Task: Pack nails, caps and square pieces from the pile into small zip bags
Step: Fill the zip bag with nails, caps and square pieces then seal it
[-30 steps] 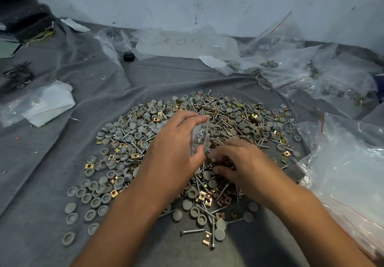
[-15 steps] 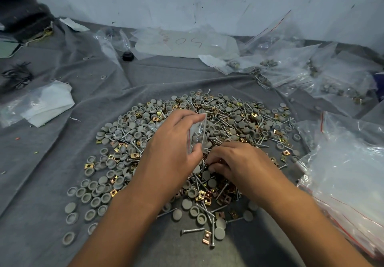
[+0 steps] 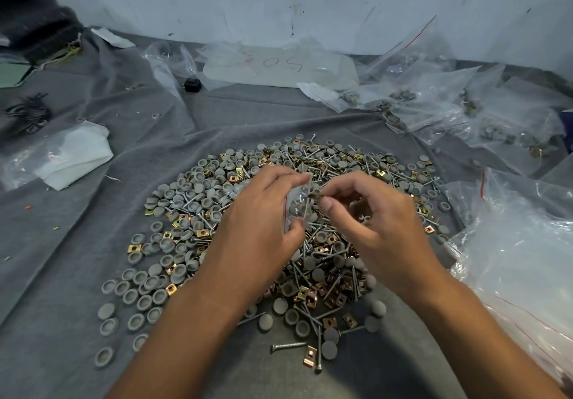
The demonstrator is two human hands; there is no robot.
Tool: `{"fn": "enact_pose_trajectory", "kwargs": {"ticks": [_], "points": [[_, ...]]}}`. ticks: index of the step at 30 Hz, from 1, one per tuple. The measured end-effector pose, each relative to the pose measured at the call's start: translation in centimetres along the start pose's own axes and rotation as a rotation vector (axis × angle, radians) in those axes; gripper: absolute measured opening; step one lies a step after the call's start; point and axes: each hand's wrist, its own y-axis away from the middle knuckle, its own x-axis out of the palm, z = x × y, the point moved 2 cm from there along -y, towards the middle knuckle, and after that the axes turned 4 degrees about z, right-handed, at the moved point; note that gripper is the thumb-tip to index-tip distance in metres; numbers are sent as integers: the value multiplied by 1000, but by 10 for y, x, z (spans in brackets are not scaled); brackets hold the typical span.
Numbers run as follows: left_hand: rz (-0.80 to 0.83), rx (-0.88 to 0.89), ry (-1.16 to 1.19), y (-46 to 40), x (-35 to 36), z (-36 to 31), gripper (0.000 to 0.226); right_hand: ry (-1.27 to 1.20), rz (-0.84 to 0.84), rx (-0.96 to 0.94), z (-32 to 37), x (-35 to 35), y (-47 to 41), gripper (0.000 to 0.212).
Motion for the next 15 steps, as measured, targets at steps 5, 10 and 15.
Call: {"fn": "enact_pose_trajectory", "kwargs": {"ticks": [5, 10, 15], "points": [[6, -10, -8, 0, 1, 1, 58, 128, -56, -24, 3, 12, 0, 23], [-5, -7, -6, 1, 0, 0, 59, 109, -176, -97, 6, 10, 2, 14], [1, -12, 0, 1, -1, -1, 58, 159, -152, -111, 4, 12, 2, 15]]}}
